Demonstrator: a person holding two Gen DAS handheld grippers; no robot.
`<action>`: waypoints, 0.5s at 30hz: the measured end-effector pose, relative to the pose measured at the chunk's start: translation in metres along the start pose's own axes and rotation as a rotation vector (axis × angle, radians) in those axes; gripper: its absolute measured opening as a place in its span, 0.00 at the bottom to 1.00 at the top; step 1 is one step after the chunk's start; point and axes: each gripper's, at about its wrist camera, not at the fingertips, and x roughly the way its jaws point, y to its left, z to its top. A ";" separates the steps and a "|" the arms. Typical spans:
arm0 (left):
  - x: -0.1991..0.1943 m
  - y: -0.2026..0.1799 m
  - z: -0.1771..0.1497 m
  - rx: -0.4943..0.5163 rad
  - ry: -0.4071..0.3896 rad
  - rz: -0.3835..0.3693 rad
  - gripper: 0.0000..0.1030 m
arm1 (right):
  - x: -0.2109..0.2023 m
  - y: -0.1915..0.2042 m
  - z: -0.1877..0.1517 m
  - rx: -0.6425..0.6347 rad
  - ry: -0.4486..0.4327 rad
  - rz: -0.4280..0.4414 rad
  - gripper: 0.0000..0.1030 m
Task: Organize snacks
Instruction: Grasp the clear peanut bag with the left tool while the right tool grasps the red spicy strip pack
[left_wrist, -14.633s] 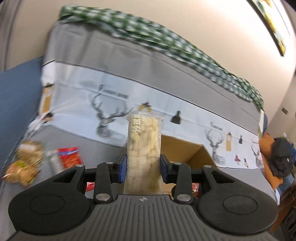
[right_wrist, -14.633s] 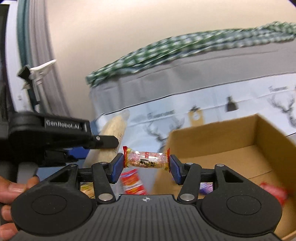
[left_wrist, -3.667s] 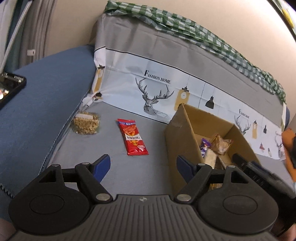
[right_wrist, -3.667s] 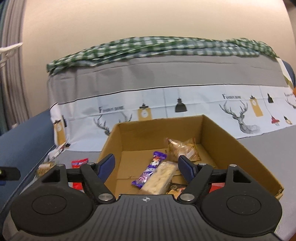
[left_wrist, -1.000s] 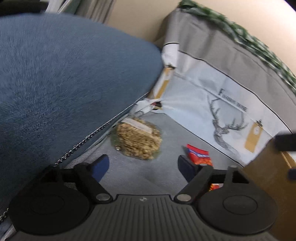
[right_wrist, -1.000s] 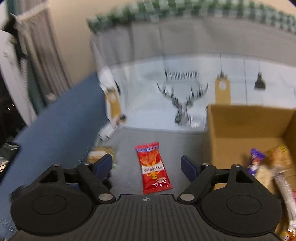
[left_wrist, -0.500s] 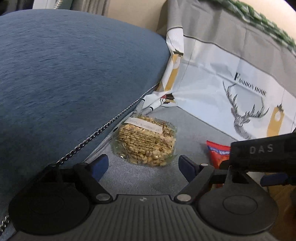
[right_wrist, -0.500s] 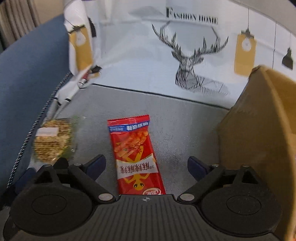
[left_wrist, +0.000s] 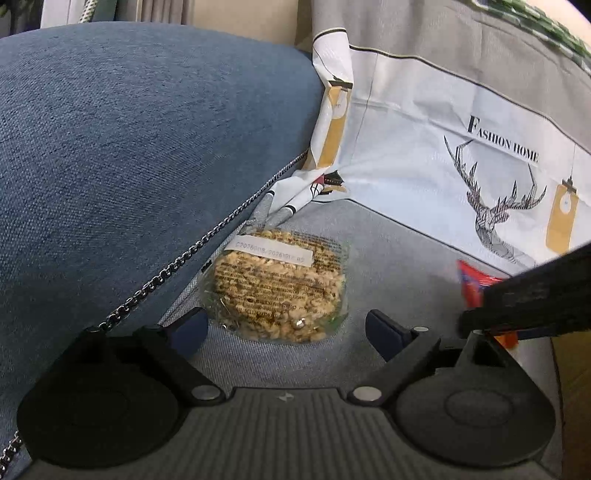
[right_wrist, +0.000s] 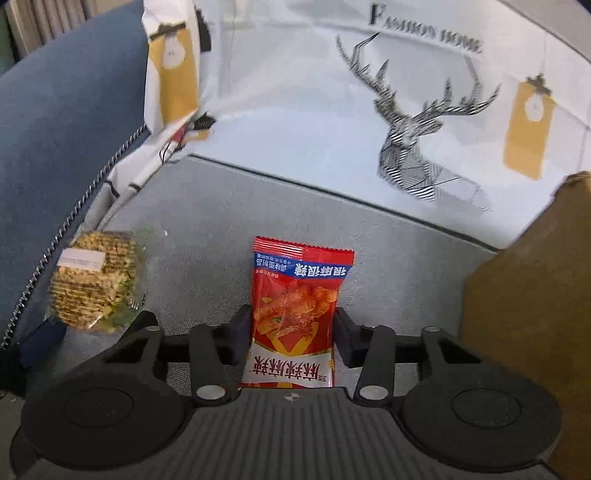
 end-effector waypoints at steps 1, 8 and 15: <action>0.000 0.002 0.000 -0.008 -0.004 -0.004 0.90 | -0.006 -0.002 -0.001 0.007 -0.010 0.001 0.42; -0.005 0.010 0.002 -0.042 -0.016 -0.034 0.74 | -0.076 -0.018 -0.025 0.070 -0.092 -0.009 0.41; -0.020 0.020 -0.002 -0.015 -0.025 -0.090 0.71 | -0.150 -0.001 -0.080 -0.010 -0.148 0.033 0.41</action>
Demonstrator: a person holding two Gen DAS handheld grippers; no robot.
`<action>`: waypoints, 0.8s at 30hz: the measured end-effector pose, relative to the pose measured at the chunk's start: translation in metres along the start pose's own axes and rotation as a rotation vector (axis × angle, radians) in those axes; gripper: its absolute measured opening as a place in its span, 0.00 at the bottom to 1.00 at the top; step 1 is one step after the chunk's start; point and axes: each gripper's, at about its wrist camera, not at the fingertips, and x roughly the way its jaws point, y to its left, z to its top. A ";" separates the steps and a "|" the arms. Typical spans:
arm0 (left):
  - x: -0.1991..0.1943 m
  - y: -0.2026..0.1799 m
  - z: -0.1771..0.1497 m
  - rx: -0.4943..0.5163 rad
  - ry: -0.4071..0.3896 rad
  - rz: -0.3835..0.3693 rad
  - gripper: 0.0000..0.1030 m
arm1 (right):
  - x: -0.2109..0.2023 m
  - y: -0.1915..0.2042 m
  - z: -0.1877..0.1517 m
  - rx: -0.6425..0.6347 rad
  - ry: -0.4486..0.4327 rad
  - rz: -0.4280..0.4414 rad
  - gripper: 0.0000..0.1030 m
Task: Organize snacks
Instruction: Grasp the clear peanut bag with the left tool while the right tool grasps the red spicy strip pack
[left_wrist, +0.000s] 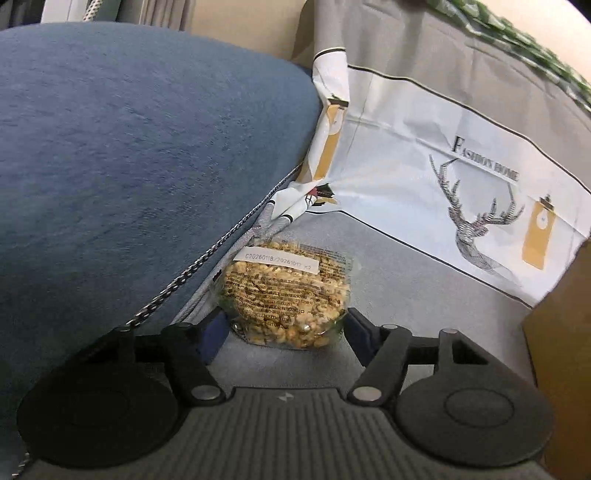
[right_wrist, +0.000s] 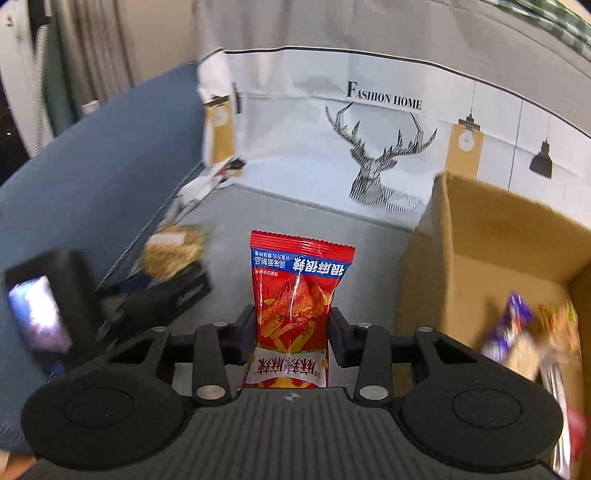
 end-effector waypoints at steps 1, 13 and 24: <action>-0.005 0.002 -0.001 0.008 0.004 -0.011 0.71 | -0.008 0.002 -0.009 0.004 0.001 0.007 0.41; -0.070 0.024 -0.013 -0.053 0.247 -0.211 0.70 | -0.062 0.042 -0.113 -0.145 -0.016 0.113 0.41; -0.127 0.052 -0.037 -0.100 0.444 -0.252 0.71 | -0.022 0.043 -0.151 -0.084 -0.019 0.048 0.41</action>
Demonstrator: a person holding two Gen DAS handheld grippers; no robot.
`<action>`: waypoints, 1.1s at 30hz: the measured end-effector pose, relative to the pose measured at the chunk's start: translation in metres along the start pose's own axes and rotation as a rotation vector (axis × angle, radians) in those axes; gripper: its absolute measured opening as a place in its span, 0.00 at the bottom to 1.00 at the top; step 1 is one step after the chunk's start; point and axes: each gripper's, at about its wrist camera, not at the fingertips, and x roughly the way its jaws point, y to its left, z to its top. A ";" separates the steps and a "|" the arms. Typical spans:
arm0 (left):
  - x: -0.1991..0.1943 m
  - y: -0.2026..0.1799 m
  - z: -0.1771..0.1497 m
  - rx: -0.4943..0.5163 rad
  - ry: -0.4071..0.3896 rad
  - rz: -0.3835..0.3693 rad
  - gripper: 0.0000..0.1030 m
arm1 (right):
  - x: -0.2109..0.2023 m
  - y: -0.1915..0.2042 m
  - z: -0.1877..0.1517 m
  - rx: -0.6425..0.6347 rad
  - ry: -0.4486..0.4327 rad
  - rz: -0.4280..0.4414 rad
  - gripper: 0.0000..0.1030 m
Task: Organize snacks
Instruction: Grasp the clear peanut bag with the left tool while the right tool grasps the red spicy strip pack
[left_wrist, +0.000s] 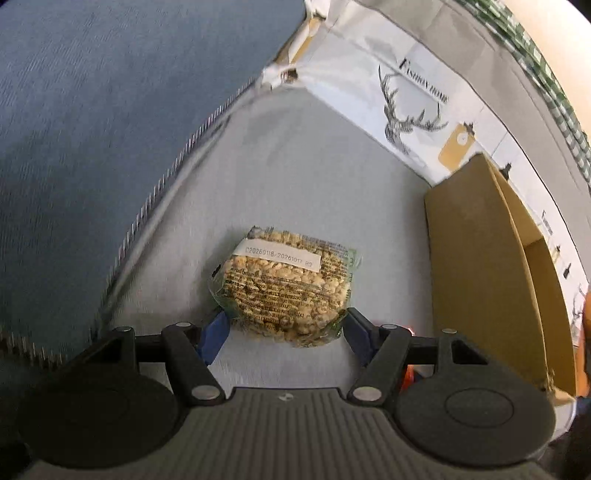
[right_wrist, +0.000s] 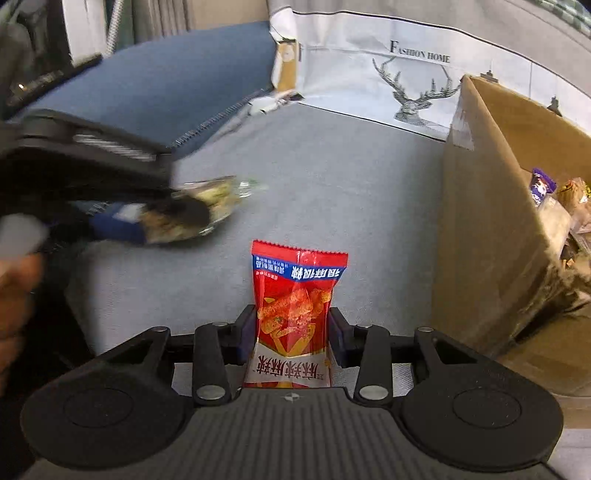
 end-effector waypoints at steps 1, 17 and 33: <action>0.001 0.000 -0.002 -0.001 0.014 0.000 0.71 | 0.003 -0.001 -0.002 0.008 0.003 -0.003 0.43; 0.009 0.000 -0.006 -0.028 -0.023 0.014 0.93 | -0.006 -0.013 -0.017 -0.006 0.060 0.085 0.73; 0.016 -0.011 -0.013 0.028 -0.083 0.043 0.93 | -0.005 -0.005 -0.025 -0.061 0.061 0.061 0.69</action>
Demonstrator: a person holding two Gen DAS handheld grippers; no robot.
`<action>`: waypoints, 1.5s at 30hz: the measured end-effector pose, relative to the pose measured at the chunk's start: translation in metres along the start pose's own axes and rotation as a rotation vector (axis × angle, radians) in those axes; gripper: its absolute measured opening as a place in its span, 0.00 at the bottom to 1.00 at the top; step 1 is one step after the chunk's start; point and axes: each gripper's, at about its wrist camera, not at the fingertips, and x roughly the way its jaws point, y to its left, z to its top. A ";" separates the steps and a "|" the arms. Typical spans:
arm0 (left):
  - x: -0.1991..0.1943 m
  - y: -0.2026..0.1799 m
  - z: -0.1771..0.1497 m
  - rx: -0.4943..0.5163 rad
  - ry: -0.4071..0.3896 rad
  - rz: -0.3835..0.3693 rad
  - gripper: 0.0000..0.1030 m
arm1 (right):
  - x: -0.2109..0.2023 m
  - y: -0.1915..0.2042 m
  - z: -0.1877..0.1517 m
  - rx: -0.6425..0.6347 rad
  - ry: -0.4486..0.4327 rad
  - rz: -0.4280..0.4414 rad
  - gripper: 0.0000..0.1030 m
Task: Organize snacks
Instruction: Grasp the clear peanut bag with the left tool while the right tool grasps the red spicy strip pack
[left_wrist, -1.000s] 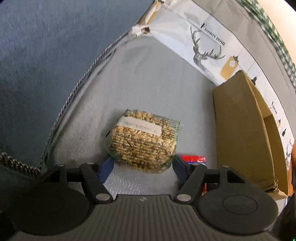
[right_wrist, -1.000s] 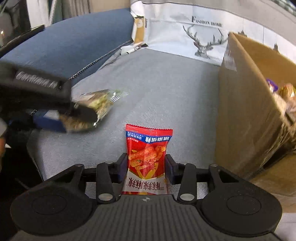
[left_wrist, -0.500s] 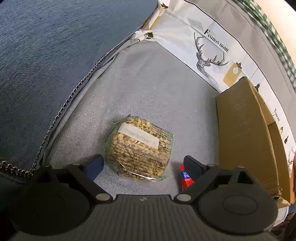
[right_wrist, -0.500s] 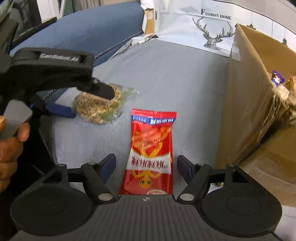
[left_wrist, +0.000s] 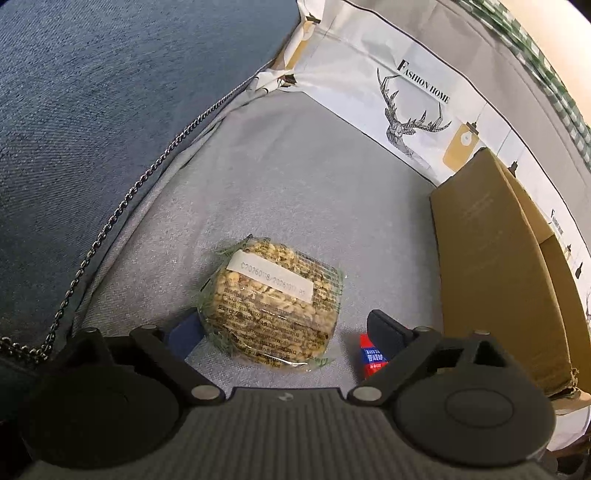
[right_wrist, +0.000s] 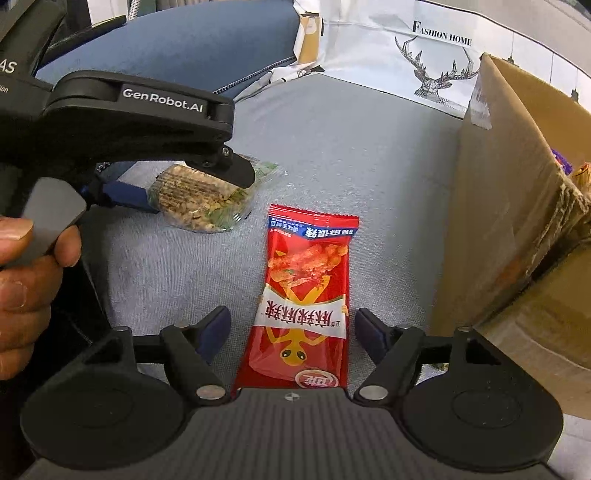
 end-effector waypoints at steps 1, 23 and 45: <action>0.000 -0.001 -0.001 0.006 -0.004 0.005 0.93 | -0.001 0.000 0.000 -0.001 -0.003 -0.003 0.63; 0.008 -0.018 -0.007 0.102 -0.023 0.061 0.94 | -0.006 -0.005 -0.002 0.027 -0.019 -0.018 0.49; 0.011 -0.021 -0.008 0.129 -0.034 0.076 0.94 | -0.004 -0.005 -0.002 0.024 -0.022 -0.020 0.50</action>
